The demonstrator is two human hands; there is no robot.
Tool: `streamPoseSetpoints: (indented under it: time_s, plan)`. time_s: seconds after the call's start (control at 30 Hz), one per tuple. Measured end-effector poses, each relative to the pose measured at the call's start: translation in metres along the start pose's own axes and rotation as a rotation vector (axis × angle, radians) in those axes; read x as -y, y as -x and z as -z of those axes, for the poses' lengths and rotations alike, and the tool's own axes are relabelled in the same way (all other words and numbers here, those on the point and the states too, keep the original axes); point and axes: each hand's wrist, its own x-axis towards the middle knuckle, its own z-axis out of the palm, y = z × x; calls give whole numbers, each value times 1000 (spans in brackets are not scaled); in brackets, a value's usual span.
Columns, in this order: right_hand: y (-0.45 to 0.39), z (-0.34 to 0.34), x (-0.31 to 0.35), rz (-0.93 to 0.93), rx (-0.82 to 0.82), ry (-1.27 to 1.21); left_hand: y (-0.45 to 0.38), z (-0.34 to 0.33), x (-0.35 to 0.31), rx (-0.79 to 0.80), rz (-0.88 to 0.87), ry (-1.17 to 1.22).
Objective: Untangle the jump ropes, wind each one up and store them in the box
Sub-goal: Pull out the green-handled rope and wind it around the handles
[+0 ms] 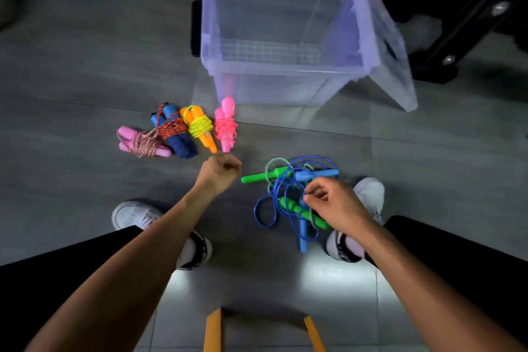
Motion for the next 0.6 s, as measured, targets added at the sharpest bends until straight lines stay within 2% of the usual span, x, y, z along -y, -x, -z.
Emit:
streamPoseSetpoints:
  time_s: [0.1, 0.17, 0.27, 0.5, 0.6]
  plan:
    - [6, 14, -28, -30, -28, -43, -2, -36, -4, 134, -96, -246]
    - [6, 19, -41, -33, -33, -49, -8, -53, -4, 204, -84, -486]
    - [2, 21, -58, -45, -38, -84, -23, -70, -4, 208, -29, -727]
    - [-5, 25, -82, -107, -84, -203, -36, -112, -16, 263, -30, -991]
    - [-6, 24, -88, -139, -73, -203, -30, -111, -28, 240, 30, -939]
